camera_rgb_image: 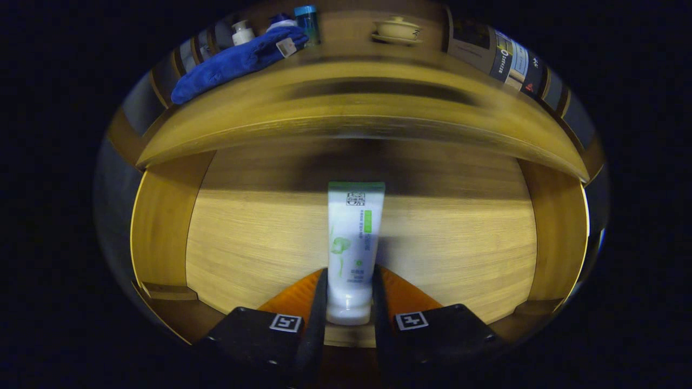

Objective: Pull open the drawer, take out the items inside it, and place them on the countertop above the cabinet.

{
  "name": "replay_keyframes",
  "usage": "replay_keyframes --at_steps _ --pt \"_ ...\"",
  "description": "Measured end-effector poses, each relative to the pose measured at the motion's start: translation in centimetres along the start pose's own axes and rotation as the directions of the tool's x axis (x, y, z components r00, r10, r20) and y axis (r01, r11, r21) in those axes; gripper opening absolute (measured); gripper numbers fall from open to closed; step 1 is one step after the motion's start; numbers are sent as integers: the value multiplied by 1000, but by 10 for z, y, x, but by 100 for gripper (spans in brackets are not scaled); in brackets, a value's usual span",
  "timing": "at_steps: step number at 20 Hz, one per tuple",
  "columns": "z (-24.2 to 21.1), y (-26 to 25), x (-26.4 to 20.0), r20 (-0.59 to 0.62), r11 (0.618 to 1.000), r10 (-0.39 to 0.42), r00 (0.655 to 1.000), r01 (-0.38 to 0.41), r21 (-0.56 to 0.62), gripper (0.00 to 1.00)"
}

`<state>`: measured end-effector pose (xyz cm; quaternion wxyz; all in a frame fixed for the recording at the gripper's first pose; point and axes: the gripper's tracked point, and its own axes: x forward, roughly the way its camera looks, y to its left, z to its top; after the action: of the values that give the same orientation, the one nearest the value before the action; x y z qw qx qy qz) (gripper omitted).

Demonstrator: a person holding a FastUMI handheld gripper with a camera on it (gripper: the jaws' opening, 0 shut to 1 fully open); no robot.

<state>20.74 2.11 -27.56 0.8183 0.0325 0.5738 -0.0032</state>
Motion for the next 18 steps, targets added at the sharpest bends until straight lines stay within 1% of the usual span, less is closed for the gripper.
replay_keyframes --at_steps 2,6,7,8,9,14,18 --pt "17 7 -14 14 999 29 999 -30 17 45" --pt "59 25 -61 66 997 70 995 -70 10 44" --pt "23 26 -60 77 996 85 993 -85 6 44" --pt "46 13 -74 85 994 106 991 -106 3 45" --pt "49 30 -81 94 992 129 987 -130 -1 44" --pt "37 45 -128 121 978 202 972 -195 -70 44" --pt "30 55 -163 172 969 236 957 -218 -114 44"
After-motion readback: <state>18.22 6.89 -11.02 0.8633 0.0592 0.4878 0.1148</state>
